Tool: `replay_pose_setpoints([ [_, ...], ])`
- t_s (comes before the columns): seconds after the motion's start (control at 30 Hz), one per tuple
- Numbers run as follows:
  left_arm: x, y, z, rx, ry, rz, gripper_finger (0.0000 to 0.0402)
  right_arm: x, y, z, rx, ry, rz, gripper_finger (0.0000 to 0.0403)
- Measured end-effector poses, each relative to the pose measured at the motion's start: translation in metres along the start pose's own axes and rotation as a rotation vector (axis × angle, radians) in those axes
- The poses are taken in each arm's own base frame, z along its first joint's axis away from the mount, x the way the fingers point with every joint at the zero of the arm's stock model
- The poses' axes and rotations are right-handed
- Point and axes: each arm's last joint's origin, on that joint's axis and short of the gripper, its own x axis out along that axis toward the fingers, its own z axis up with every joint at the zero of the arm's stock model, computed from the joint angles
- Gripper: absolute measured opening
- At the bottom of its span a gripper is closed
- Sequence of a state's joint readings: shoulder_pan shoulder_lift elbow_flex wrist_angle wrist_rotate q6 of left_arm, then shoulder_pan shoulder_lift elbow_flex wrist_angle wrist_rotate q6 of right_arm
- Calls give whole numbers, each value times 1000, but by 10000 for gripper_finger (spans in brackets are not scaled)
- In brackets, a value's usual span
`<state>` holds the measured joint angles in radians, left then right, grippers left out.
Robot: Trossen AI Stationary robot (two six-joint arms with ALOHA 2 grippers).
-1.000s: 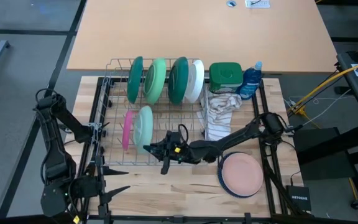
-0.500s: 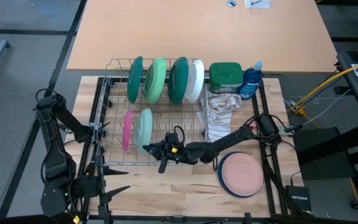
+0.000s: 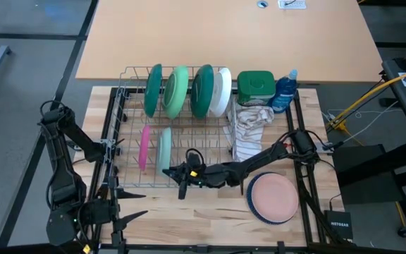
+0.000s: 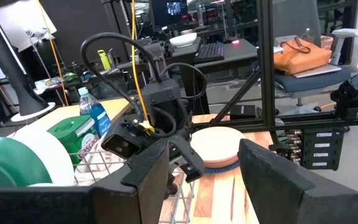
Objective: Sort dishes
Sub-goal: Put the mint green plate in the dish rack
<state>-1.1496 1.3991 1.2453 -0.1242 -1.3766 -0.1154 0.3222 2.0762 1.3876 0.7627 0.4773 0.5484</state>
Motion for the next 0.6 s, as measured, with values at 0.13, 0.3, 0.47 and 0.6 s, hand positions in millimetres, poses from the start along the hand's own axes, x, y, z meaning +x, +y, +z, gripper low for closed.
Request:
replay_pose_setpoints([
  [0.13,0,0,0,14,0,0,184,1,-3,-1,-13,31,-8,10],
  [0.3,0,0,0,18,0,0,184,1,-5,-3,-21,50,-20,10],
  [0.47,0,0,0,17,0,0,184,2,-6,-3,-24,49,-35,27],
  [0.6,0,0,0,16,0,0,184,2,-8,-4,-36,57,-49,63],
])
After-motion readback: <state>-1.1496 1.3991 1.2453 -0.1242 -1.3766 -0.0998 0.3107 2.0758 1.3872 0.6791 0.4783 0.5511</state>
